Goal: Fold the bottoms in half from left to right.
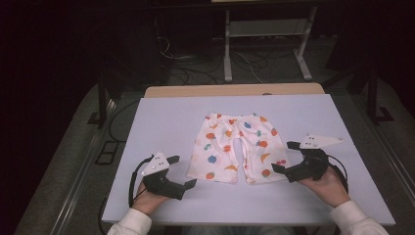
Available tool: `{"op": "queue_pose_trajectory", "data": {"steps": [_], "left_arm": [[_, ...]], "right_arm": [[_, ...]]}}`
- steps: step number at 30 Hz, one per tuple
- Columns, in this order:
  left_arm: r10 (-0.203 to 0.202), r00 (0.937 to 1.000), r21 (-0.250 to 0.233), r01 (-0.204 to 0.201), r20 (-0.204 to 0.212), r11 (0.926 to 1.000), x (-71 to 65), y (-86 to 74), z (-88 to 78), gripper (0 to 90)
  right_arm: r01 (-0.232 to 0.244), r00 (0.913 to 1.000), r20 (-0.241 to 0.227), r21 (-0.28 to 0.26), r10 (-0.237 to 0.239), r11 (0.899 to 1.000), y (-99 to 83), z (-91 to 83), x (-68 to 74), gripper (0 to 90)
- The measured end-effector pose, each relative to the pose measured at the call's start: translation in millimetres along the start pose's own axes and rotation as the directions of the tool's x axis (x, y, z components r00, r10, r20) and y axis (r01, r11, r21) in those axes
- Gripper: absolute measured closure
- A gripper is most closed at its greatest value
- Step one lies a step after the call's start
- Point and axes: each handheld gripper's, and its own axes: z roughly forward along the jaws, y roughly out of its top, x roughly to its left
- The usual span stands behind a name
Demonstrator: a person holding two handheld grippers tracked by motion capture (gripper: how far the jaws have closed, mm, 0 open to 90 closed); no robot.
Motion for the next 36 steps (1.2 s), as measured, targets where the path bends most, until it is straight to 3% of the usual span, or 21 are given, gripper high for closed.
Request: {"op": "queue_pose_trajectory", "data": {"steps": [7, 36], "left_arm": [[-0.001, 1.0000, -0.002, 0.001, 0.001, 1.0000, -0.1, 0.0, -0.1, 0.0], [-0.003, 1.0000, -0.003, 0.003, 0.005, 1.0000, 0.0, 0.3, -0.3, 0.0]], "right_arm": [[0.022, 0.9998, 0.000, 0.033, -0.022, 0.999, 9.1, 13.1, -1.2, 0.0], [0.061, 0.9980, -0.019, 0.039, -0.060, 0.997, 53.6, 52.0, -3.7, 0.0]]}}
